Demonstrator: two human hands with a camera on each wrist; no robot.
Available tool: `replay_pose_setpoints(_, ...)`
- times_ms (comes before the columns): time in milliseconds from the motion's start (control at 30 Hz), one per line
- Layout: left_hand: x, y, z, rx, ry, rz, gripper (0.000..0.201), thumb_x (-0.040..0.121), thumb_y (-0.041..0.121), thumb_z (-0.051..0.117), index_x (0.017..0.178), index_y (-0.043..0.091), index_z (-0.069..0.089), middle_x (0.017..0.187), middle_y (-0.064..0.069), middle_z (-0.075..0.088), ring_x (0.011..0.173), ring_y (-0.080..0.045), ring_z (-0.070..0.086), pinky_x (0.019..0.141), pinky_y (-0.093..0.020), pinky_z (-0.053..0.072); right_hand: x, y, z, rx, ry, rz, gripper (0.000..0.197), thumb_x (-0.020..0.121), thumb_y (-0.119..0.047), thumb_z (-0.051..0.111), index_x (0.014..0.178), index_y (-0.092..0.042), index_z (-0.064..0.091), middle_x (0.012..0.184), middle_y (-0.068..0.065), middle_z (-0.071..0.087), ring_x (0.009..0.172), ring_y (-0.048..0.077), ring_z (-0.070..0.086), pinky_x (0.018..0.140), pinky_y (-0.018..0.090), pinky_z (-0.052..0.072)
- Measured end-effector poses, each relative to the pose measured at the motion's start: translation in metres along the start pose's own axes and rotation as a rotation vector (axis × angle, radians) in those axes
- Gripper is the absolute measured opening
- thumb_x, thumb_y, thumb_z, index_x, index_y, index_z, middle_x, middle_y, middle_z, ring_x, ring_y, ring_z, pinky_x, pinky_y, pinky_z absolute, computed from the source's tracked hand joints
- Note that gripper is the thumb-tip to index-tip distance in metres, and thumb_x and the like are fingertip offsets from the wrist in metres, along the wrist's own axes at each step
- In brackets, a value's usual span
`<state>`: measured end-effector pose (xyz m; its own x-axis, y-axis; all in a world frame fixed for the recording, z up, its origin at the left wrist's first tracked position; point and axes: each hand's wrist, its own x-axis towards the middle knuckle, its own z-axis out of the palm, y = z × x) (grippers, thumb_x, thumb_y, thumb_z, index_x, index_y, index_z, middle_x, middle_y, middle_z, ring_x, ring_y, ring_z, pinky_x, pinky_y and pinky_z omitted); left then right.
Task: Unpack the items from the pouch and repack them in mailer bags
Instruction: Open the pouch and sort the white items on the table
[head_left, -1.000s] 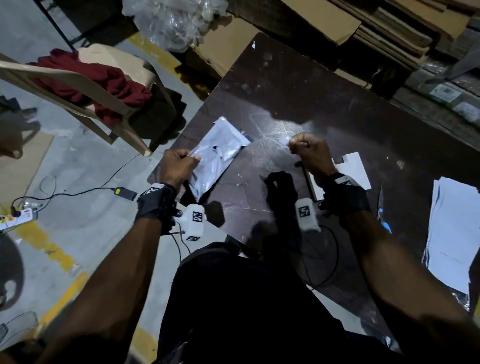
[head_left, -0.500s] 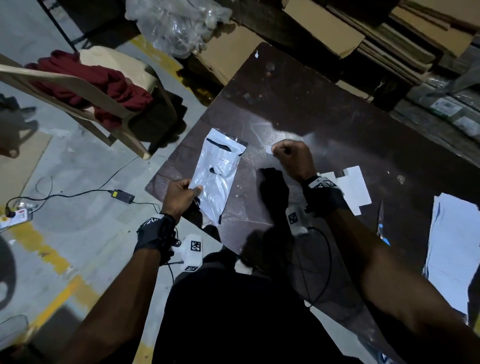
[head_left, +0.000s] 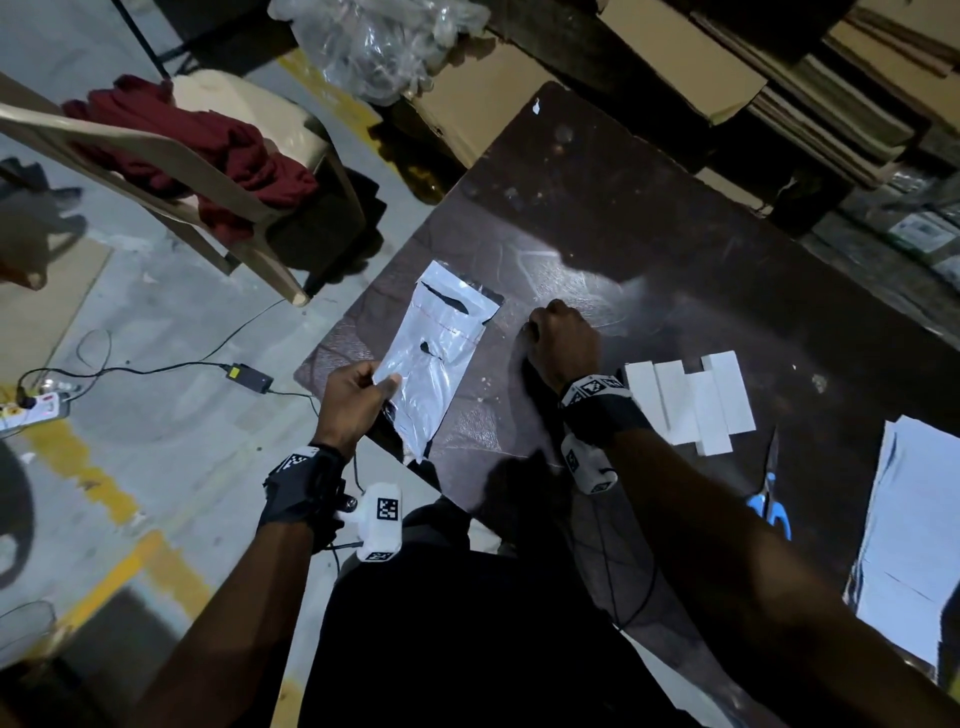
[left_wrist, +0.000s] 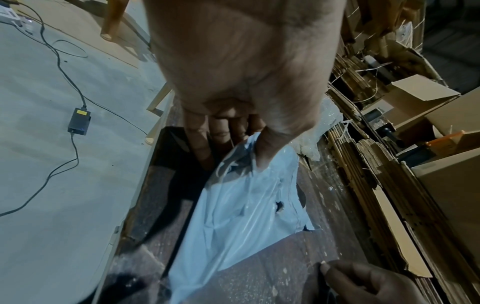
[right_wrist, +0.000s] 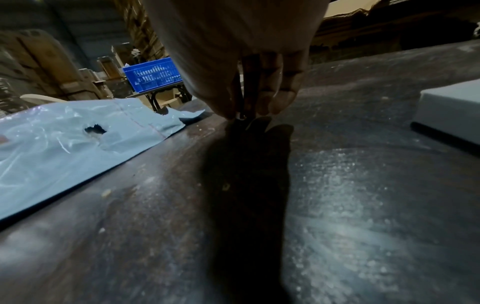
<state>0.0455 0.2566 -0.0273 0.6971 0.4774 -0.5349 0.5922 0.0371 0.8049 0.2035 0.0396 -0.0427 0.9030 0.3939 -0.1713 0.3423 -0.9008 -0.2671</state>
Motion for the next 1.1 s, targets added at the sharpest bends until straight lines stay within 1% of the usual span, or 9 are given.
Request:
replay_pose_setpoints(167,-0.006,0.017,-0.004,-0.035,0.01,0.076,0.009,0.094,0.01,0.063,0.095,0.009,0.071,0.074,-0.006,0.069,0.052,-0.012,0.058,0.05,-0.021,0.049,-0.004,0.01,-0.008,0.129,-0.073,0.005,0.032,0.079,-0.049,0.065,0.085,-0.018,0.066,0.092,0.003,0.06,0.081,0.023,0.059,0.068,0.034,0.051)
replay_pose_setpoints(267,-0.011,0.036,-0.005,-0.04,-0.017,0.185,0.009,0.095,0.008,0.061,0.096,0.008,0.07,0.069,0.007,0.067,0.055,-0.007,0.058,0.051,-0.019,0.048,-0.011,0.01,-0.018,0.366,0.002,0.113,0.03,0.082,-0.048,0.062,0.087,-0.019,0.07,0.09,0.002,0.068,0.08,0.02,0.063,0.069,0.03,0.049)
replay_pose_setpoints(367,-0.013,0.057,-0.001,-0.092,-0.092,0.227,0.014,0.096,0.012,0.059,0.104,0.004,0.068,0.07,0.003,0.065,0.053,-0.018,0.055,0.053,-0.029,0.048,-0.023,-0.013,-0.025,0.67,-0.045,0.244,0.055,0.087,-0.06,0.055,0.073,-0.007,0.062,0.069,0.006,0.066,0.065,0.022,0.062,0.06,0.028,0.048)
replay_pose_setpoints(433,-0.014,0.073,0.004,-0.22,-0.182,0.196,0.018,0.098,0.013,0.057,0.112,0.01,0.068,0.087,-0.008,0.07,0.066,-0.026,0.06,0.062,-0.037,0.051,-0.03,-0.034,-0.035,0.985,-0.191,0.344,0.057,0.088,-0.064,0.053,0.082,-0.008,0.064,0.079,0.012,0.07,0.072,0.027,0.068,0.063,0.035,0.057)
replay_pose_setpoints(533,-0.013,0.095,0.015,-0.432,-0.278,0.139,0.025,0.097,0.006,0.053,0.12,0.009,0.063,0.106,-0.006,0.074,0.089,-0.019,0.069,0.077,-0.03,0.057,-0.029,-0.048,-0.054,1.386,-0.296,0.439,0.042,0.091,-0.052,0.057,0.111,-0.016,0.063,0.095,0.006,0.067,0.081,0.022,0.067,0.071,0.04,0.061)
replay_pose_setpoints(600,-0.008,0.107,0.023,-0.431,-0.267,0.152,0.022,0.096,0.005,0.055,0.116,0.006,0.063,0.099,-0.004,0.074,0.084,-0.017,0.069,0.073,-0.028,0.057,-0.019,-0.044,-0.063,1.505,-0.186,0.413,0.023,0.09,-0.037,0.066,0.097,-0.015,0.067,0.083,0.002,0.064,0.069,0.015,0.06,0.062,0.034,0.057)
replay_pose_setpoints(667,0.0,0.115,0.031,-0.405,-0.269,0.157,0.016,0.094,0.005,0.058,0.109,0.008,0.064,0.093,-0.002,0.074,0.079,-0.015,0.068,0.07,-0.027,0.056,-0.007,-0.034,-0.073,1.517,-0.059,0.373,0.019,0.088,-0.023,0.071,0.074,-0.014,0.061,0.066,-0.001,0.051,0.055,0.009,0.049,0.053,0.027,0.05)
replay_pose_setpoints(867,0.035,0.135,0.059,-0.274,-0.215,0.122,0.016,0.091,0.006,0.064,0.105,0.013,0.065,0.095,-0.004,0.073,0.083,-0.011,0.069,0.072,-0.025,0.055,0.042,0.02,-0.106,1.385,0.128,0.366,0.013,0.087,-0.012,0.067,0.076,-0.008,0.062,0.074,0.014,0.057,0.06,0.018,0.055,0.054,0.026,0.047)
replay_pose_setpoints(1100,0.064,0.134,0.107,0.005,-0.134,0.227,0.015,0.089,0.004,0.065,0.102,0.011,0.064,0.081,0.005,0.063,0.075,-0.006,0.059,0.078,-0.026,0.047,0.096,0.106,-0.076,1.156,0.289,0.599,0.042,0.085,-0.006,0.068,0.052,-0.014,0.043,0.043,-0.003,0.041,0.037,0.005,0.037,0.041,0.018,0.032)
